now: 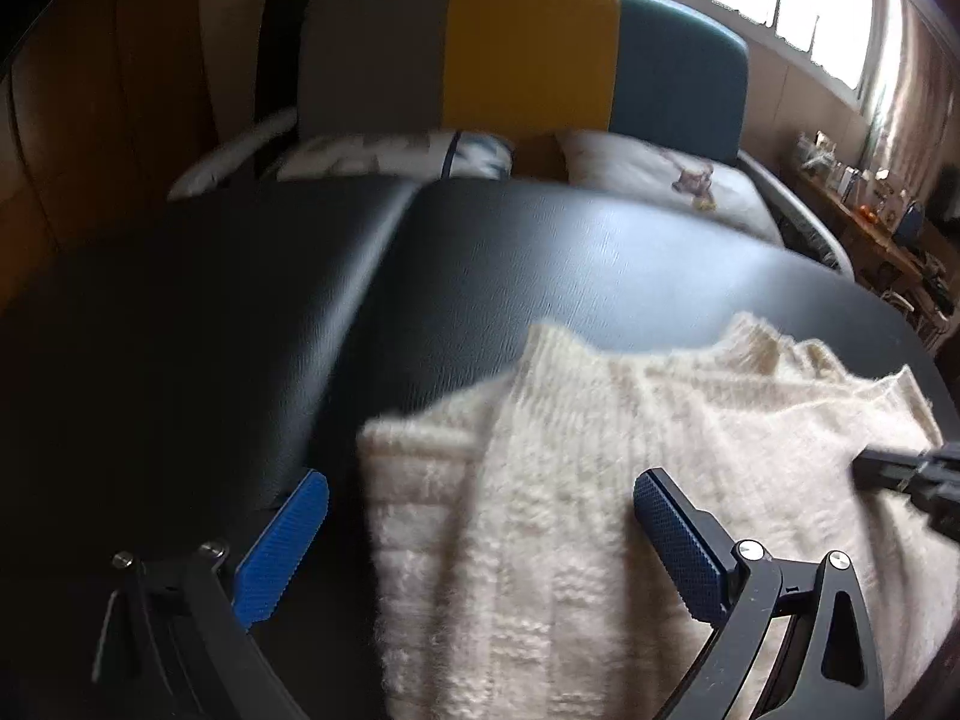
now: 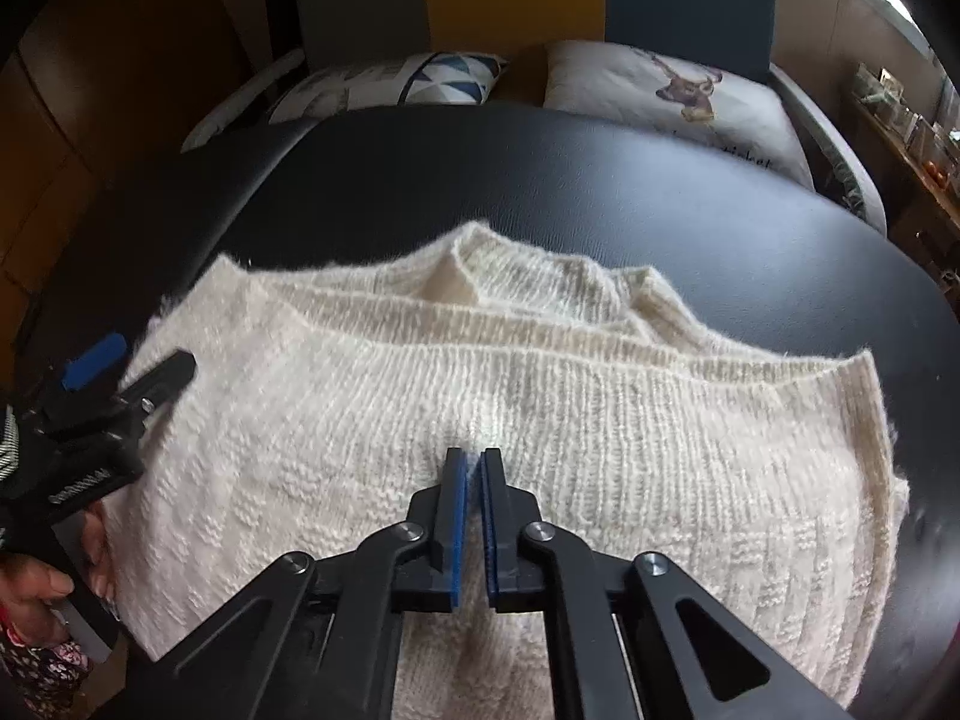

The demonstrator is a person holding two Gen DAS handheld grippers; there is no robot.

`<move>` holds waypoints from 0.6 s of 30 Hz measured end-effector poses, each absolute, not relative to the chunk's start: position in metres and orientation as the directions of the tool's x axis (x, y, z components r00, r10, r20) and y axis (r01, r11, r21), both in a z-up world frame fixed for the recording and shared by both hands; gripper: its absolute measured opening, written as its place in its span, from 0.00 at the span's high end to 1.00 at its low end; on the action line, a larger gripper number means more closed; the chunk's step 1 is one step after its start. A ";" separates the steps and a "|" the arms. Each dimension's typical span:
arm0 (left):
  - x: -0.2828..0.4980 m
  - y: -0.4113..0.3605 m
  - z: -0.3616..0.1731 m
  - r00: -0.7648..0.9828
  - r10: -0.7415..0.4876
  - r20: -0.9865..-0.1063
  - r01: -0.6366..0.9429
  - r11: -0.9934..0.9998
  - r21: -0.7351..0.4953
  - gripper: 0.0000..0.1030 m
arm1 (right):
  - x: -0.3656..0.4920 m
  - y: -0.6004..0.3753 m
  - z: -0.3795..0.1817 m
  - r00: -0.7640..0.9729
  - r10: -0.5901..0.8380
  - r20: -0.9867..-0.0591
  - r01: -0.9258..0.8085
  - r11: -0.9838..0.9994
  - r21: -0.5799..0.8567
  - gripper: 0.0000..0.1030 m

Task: Fold clothes
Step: 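Press the folded sweater flat with both tools near the collar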

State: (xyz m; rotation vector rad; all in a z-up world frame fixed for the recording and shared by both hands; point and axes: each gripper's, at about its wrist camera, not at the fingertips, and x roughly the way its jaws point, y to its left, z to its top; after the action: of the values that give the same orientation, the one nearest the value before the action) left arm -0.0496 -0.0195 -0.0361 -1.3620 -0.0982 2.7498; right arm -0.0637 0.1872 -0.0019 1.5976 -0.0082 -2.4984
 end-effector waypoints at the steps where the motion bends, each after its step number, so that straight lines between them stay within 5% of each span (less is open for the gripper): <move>1: -0.050 -0.022 -0.039 -0.598 0.105 -0.795 -0.027 -0.993 -0.111 0.00 | -0.064 0.186 0.001 -0.421 -0.147 -0.895 0.146 -0.985 0.093 0.97; 11: -0.046 -0.027 -0.044 -0.580 0.141 -0.802 -0.011 -0.986 -0.165 0.00 | -0.085 0.173 0.011 -0.518 -0.103 -0.849 0.133 -0.990 0.040 1.00; 15: -0.044 -0.031 -0.043 -0.563 0.165 -0.810 -0.003 -0.980 -0.198 0.00 | -0.092 0.175 -0.003 -0.467 -0.180 -0.866 0.128 -0.982 0.135 1.00; 17: -0.044 -0.028 -0.035 -0.558 0.189 -0.808 -0.004 -0.974 -0.224 0.00 | -0.091 0.172 -0.002 -0.446 -0.185 -0.876 0.154 -0.980 0.128 0.78; 18: -0.045 -0.025 -0.030 -0.559 0.206 -0.803 -0.015 -0.971 -0.238 0.00 | -0.091 0.171 -0.001 -0.442 -0.173 -0.880 0.156 -0.981 0.114 0.77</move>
State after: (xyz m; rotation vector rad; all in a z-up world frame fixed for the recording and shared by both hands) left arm -0.0447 -0.0245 -0.0295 -1.4066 -0.3093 2.6495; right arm -0.0908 0.1711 -0.0007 1.5373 -0.0240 -2.5145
